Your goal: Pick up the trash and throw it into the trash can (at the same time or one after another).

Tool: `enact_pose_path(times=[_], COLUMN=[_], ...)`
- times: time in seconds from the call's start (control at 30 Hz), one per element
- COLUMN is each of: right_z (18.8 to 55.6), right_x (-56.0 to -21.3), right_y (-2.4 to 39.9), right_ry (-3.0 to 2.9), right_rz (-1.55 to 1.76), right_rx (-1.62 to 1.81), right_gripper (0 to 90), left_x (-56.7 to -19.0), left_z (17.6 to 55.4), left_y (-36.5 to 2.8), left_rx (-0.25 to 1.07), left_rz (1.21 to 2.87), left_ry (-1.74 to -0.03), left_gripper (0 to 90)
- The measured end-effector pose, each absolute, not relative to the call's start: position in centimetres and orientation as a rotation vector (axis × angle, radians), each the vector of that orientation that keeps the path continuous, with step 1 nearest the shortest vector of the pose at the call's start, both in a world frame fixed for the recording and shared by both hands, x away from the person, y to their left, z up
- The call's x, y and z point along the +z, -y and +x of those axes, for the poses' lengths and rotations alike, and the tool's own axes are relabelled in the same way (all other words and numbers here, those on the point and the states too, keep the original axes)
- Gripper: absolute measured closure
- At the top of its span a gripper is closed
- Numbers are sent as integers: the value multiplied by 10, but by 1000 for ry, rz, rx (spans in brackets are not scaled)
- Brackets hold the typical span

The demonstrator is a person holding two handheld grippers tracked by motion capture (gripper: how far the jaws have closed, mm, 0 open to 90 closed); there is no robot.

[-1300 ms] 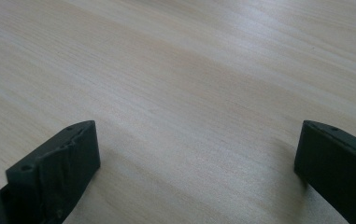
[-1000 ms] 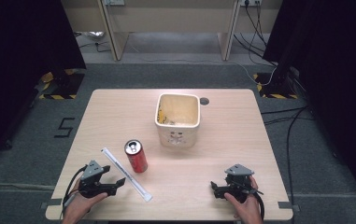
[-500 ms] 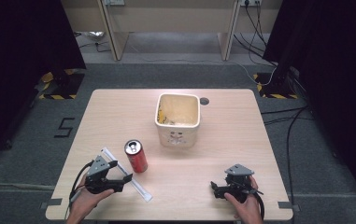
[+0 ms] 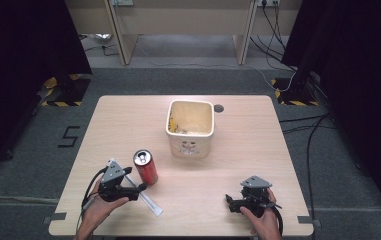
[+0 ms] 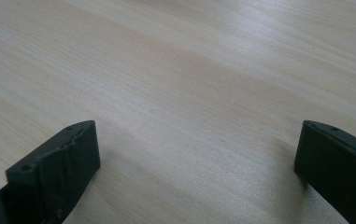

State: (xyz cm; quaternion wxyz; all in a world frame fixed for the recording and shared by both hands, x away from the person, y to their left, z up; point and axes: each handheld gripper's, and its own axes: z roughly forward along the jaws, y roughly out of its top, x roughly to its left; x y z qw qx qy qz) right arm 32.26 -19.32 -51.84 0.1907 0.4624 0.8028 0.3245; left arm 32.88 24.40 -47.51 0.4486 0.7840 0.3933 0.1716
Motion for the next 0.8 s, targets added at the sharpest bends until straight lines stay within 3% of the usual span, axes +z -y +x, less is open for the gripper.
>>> enact_pose_path(times=[0.8], right_z=[323], right_x=[-518], right_y=[193], right_ry=[-2255], right_rz=[1299], right_rx=[912], right_gripper=[4], left_x=[-473], left_z=[348], left_y=[-230], left_rx=[448], left_rz=[1954], left_ry=[-968], left_gripper=[170])
